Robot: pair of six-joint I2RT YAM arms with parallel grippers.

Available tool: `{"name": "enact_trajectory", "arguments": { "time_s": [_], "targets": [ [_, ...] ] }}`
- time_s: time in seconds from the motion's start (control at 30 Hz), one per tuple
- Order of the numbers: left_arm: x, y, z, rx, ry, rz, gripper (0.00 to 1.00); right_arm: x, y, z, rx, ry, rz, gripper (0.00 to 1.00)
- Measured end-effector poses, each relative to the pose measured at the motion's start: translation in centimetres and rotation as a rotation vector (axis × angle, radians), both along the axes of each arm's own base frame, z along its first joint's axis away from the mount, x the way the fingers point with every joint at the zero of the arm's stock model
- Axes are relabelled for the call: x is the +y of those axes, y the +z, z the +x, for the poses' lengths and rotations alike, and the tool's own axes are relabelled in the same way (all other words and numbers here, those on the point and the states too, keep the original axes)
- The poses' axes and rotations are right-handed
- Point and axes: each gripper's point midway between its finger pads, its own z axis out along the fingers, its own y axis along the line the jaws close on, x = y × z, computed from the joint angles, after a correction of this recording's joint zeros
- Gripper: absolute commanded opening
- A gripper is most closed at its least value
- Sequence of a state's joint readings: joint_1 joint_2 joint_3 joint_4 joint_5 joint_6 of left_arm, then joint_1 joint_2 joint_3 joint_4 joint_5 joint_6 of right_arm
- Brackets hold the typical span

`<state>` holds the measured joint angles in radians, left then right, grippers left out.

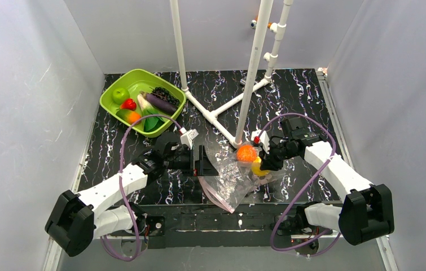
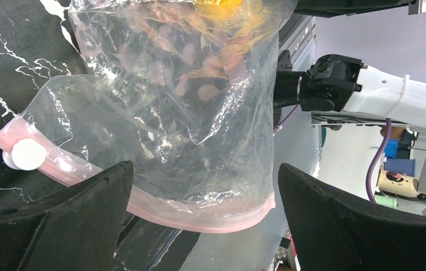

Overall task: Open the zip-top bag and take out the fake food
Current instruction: Adjust the zipper food storage bag at the center of the board.

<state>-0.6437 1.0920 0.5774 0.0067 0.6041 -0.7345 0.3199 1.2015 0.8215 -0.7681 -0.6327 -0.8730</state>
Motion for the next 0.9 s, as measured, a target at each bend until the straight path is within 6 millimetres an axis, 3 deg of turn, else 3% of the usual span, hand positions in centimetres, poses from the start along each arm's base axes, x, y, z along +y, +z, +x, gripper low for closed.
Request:
{"name": "enact_trajectory", "arguments": {
  "time_s": [0.2,0.5,0.67,0.77,0.83,0.9],
  "targets": [
    [-0.5,0.3,0.0,-0.016,-0.004,-0.014,0.99,0.0,0.0,-0.1,0.002,0.005,-0.002,0.34],
    [-1.4,-0.5,-0.2,0.004,-0.01,-0.015,0.92,-0.1,0.0,-0.5,0.013,0.018,0.009,0.51],
    [-0.3,-0.7,-0.4,-0.017,0.006,0.05,0.93,-0.2,0.3,-0.8,0.017,0.019,0.02,0.52],
    [0.7,0.6,-0.2,-0.076,0.031,0.08,0.93,-0.1,0.4,-0.8,0.012,0.023,0.028,0.52],
    [1.4,2.5,0.0,-0.14,0.051,0.079,0.92,0.0,0.5,-0.8,0.011,0.025,0.032,0.52],
    [1.8,3.6,-0.2,-0.173,0.061,0.068,0.87,0.0,0.5,-0.9,0.012,0.027,0.036,0.52]
  ]
}}
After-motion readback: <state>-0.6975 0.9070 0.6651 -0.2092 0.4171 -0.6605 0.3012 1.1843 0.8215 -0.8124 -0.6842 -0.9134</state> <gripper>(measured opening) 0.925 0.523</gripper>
